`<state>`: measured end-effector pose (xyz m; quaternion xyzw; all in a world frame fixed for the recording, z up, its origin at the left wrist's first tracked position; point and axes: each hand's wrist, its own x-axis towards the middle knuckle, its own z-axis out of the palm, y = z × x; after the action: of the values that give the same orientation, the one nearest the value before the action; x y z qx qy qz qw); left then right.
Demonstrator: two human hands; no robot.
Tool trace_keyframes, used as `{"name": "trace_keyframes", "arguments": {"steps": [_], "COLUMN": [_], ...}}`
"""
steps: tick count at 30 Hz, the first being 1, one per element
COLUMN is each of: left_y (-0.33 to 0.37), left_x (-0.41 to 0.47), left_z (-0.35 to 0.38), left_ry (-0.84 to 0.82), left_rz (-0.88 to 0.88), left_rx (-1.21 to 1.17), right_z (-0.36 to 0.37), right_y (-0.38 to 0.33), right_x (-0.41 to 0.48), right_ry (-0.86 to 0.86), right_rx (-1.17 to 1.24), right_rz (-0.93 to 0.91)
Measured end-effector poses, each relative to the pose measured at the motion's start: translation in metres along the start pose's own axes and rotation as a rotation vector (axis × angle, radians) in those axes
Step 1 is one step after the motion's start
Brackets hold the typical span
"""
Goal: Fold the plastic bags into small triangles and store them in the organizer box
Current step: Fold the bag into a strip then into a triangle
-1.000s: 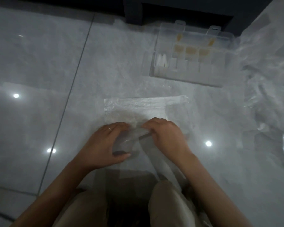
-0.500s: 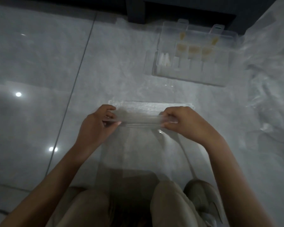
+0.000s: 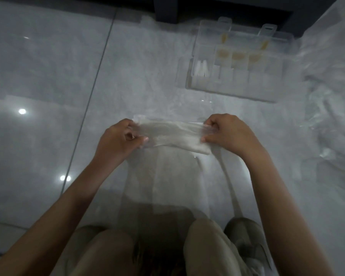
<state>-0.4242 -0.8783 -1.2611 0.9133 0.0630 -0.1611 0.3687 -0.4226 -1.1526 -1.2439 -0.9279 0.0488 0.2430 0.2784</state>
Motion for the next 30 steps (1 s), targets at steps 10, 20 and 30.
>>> {"name": "trace_keyframes", "arguments": {"steps": [10,20,30], "left_y": [0.001,-0.004,-0.005], "left_x": [-0.009,-0.011,-0.013], "left_z": [0.006,0.002,0.003], "left_ry": [0.047,-0.037,-0.026], "left_rz": [0.020,0.005,0.055], "left_rx": [0.045,-0.044,0.114], "right_z": [0.005,0.010,0.018], "right_y": [0.001,0.011,0.009], "right_x": [0.010,0.013,0.015], "right_ry": [0.102,0.163,0.237], "right_rx": [0.085,0.134,-0.022], "right_rz": [0.055,-0.013,-0.023]}}
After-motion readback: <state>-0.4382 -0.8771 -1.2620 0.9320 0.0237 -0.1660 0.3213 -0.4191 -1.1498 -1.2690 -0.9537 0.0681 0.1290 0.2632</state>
